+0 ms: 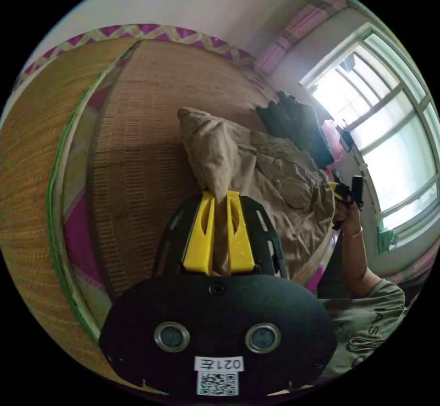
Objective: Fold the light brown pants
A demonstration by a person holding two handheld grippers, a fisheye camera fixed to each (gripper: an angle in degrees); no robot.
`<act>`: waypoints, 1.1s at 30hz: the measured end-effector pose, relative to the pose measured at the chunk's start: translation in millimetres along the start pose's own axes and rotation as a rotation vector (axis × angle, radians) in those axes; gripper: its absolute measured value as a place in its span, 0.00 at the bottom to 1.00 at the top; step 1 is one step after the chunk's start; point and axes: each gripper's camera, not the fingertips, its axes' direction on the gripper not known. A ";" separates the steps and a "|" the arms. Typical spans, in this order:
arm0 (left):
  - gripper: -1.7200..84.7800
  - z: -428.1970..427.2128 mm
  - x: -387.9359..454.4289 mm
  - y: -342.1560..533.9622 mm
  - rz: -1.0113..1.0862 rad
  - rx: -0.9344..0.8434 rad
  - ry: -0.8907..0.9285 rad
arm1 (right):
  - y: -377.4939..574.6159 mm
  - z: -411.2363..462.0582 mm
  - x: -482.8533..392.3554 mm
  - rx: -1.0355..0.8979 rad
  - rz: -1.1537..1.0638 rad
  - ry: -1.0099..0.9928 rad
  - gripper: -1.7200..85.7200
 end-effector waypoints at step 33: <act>0.02 -9.1 302.9 110.4 0.450 0.201 -0.223 | 51.4 109.0 -247.5 0.081 -0.197 0.281 0.04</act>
